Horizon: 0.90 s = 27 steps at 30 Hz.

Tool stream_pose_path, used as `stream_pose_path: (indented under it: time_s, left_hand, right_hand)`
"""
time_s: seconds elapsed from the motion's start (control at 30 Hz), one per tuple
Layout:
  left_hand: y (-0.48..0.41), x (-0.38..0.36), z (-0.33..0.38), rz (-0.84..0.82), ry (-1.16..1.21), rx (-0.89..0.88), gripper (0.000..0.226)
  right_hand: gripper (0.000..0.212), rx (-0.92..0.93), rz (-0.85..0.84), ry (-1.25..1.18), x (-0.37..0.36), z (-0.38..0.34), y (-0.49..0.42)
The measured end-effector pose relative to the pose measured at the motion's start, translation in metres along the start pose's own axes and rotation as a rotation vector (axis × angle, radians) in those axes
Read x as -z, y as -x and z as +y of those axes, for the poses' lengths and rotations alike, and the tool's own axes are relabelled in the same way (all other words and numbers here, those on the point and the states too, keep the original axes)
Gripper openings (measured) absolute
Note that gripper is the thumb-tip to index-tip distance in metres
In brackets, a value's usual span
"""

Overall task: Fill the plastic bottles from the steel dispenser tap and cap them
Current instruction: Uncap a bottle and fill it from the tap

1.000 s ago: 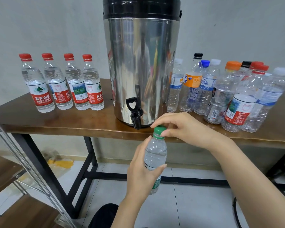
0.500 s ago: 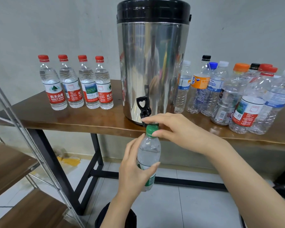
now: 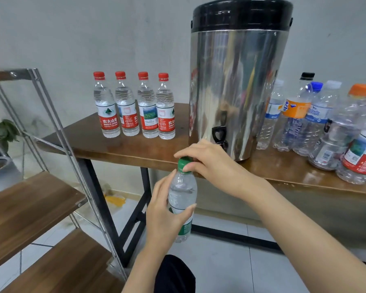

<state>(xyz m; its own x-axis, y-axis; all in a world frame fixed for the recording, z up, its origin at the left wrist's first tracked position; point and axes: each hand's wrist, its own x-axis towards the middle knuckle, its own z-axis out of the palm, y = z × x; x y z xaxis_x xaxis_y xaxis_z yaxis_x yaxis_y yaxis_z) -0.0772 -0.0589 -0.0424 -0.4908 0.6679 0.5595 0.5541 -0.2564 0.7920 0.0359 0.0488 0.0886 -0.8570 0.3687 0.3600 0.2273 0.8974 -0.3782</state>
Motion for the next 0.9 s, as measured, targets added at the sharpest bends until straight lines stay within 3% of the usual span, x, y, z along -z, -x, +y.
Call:
stream_pose_path:
  time_s: [0.13,0.27,0.37,0.63,0.9]
  left_hand:
    - [-0.015,0.016,-0.004,0.066,0.025,-0.027,0.084]
    - [-0.056,0.040,-0.003,0.164,0.099,0.045,0.089]
    - [-0.103,0.064,0.004,0.250,0.025,0.021,0.090]
    - [-0.222,0.093,-0.013,0.415,-0.239,0.046,0.088]
    - [-0.233,0.084,-0.047,0.449,-0.313,0.101,0.092]
  right_hand:
    - [0.047,0.025,0.078,-0.026,-0.010,0.003,-0.012]
    - [0.037,0.008,0.320,-0.112,-0.028,0.016,-0.033]
    - [0.032,-0.058,0.399,-0.111,-0.045,0.029,-0.055]
    - [0.032,-0.153,0.269,-0.074,-0.085,0.046,-0.106]
    - [0.036,-0.289,0.191,0.066,-0.111,0.061,-0.135]
